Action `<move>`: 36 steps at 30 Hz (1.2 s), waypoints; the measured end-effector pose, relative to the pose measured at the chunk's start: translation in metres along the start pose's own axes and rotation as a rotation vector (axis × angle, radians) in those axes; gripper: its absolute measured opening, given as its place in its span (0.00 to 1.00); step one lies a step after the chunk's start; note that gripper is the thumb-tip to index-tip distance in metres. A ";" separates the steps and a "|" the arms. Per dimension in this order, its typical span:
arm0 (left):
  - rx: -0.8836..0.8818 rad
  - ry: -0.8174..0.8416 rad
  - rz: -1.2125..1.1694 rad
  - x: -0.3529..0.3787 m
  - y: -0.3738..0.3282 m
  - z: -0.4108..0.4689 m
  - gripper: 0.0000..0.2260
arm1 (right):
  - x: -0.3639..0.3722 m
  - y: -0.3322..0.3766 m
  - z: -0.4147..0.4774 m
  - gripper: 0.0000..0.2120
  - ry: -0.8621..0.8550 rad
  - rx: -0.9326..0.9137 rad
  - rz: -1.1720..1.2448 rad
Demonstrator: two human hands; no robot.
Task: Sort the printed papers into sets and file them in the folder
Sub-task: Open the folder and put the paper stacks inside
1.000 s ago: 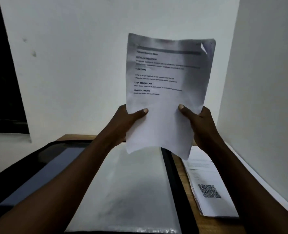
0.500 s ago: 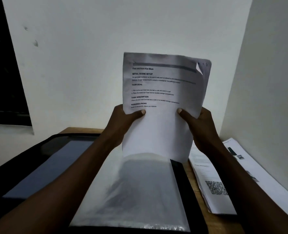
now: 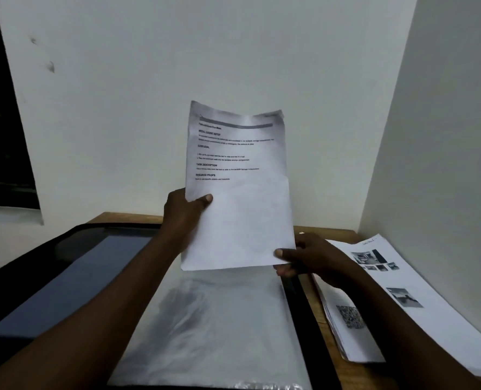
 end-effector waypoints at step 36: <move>0.256 0.246 0.906 0.046 0.074 0.037 0.10 | -0.025 -0.021 0.047 0.17 -0.666 -0.048 0.595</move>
Point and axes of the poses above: each hand's wrist, its own z-axis towards the middle knuckle, its own x-axis out of the palm, y = z × x, the point moved 2 cm from there along z, towards the middle knuckle
